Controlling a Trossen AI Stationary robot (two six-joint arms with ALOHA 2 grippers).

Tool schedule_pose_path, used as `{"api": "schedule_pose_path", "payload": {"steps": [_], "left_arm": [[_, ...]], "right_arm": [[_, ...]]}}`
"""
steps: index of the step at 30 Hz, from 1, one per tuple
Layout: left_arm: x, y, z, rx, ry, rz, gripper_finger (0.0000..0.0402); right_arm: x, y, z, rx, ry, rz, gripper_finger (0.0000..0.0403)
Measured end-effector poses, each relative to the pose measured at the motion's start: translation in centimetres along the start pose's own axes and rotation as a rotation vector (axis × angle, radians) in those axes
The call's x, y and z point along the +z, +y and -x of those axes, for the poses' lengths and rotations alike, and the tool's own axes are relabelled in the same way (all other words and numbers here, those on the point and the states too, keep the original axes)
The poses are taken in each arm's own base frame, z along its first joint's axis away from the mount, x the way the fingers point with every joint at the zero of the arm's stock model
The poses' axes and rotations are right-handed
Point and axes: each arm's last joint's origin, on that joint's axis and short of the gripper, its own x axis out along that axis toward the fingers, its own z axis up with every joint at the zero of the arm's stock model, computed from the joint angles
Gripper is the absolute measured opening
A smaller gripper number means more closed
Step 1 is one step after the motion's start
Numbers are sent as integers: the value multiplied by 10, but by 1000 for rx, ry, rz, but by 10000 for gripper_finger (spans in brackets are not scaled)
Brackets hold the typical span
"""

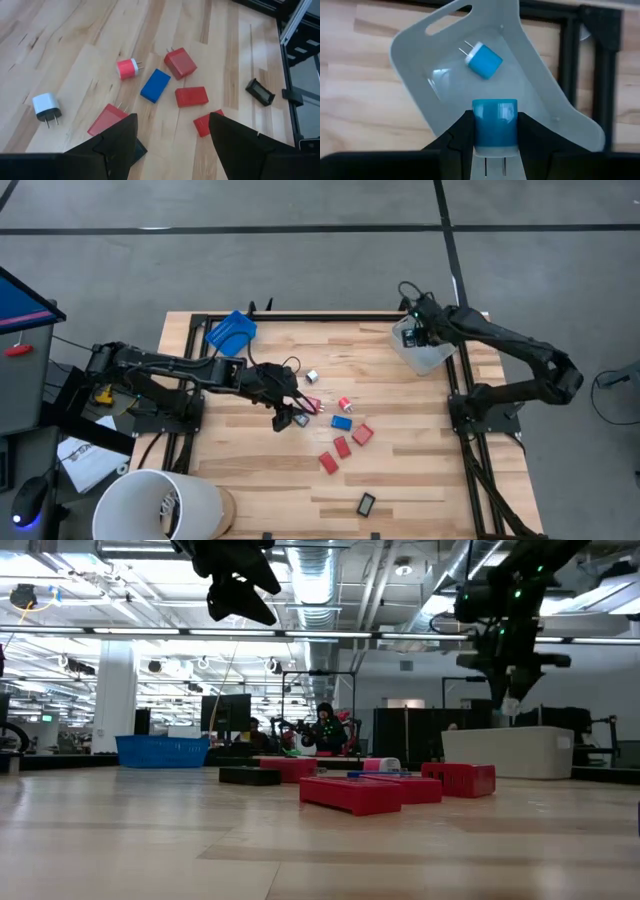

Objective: Pick & Place Office items
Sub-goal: Put the light blue charger into the gray bin

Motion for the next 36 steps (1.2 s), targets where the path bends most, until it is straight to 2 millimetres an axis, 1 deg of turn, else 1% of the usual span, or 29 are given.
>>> {"api": "schedule_pose_path", "payload": {"steps": [4,10,14,19,23,31,36], "left_arm": [[0,0,0,14,-6,7,241],[0,0,0,14,-8,22,241],[1,0,0,9,-19,23,241],[2,-1,0,4,-30,25,241],[2,-2,0,2,-29,24,241],[2,-3,0,-1,-29,23,241],[2,-3,0,-1,-29,29,241]], "right_arm": [[10,-1,-13,23,28,-44,108],[14,-1,-31,-23,74,-59,108],[10,-4,-49,-75,132,-120,108],[0,-5,-61,-98,169,-118,108],[-7,-8,-64,-94,166,-136,108],[-16,-14,-61,-65,123,-153,108],[-14,-13,-61,-57,108,-158,132]]}}
